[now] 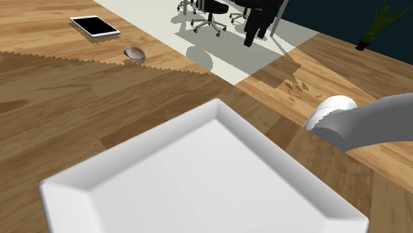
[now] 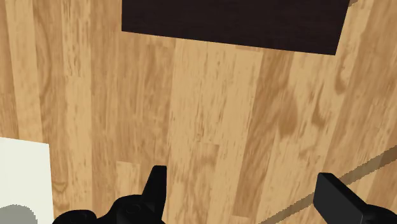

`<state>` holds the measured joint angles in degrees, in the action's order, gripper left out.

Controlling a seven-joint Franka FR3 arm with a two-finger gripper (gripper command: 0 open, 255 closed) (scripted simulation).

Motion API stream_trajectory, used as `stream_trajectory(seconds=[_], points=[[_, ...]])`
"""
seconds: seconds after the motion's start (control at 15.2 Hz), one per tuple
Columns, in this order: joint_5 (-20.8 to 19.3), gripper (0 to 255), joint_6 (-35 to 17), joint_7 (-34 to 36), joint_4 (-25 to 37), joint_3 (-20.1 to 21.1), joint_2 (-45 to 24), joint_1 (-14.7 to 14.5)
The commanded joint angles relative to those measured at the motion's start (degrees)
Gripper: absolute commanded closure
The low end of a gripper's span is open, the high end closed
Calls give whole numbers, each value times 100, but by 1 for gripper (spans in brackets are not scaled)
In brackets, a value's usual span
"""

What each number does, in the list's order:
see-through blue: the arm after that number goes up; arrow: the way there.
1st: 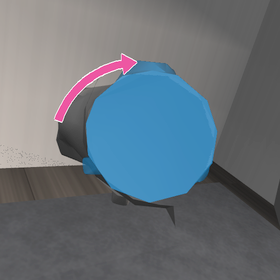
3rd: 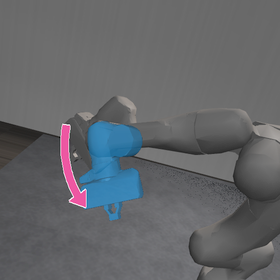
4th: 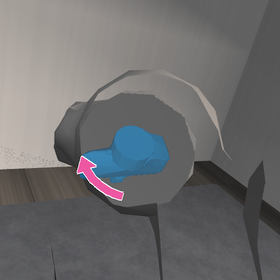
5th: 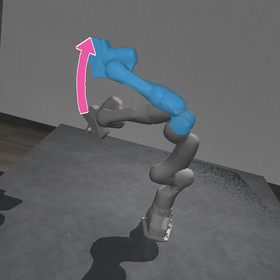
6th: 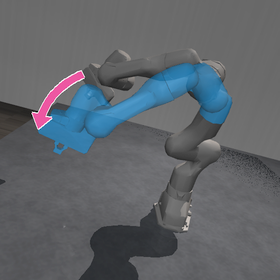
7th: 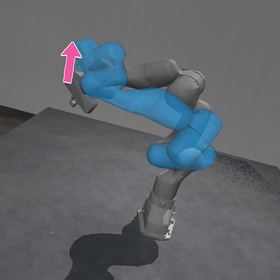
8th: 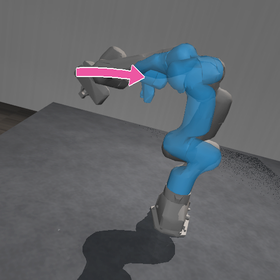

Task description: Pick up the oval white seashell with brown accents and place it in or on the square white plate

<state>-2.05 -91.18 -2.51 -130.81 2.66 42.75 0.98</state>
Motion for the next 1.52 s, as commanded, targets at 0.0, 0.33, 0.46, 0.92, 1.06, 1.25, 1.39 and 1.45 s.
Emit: stream_trajectory(seconds=[0.0,0.33,0.46,0.92,1.06,1.25,1.39,1.45], points=[[0,0,0,0,0,0,0,0],[326,0,-15,665,501,564,-591,-150],[425,0,-18,929,746,783,-862,-196],[587,0,17,1878,1811,1531,-1960,-310],[570,0,49,2163,2179,1742,-2321,-340],[480,0,124,2606,2793,2058,-2909,-395],[371,0,199,2915,3250,2265,-3337,-451],[300,0,246,3074,3495,2365,-3564,-489]])
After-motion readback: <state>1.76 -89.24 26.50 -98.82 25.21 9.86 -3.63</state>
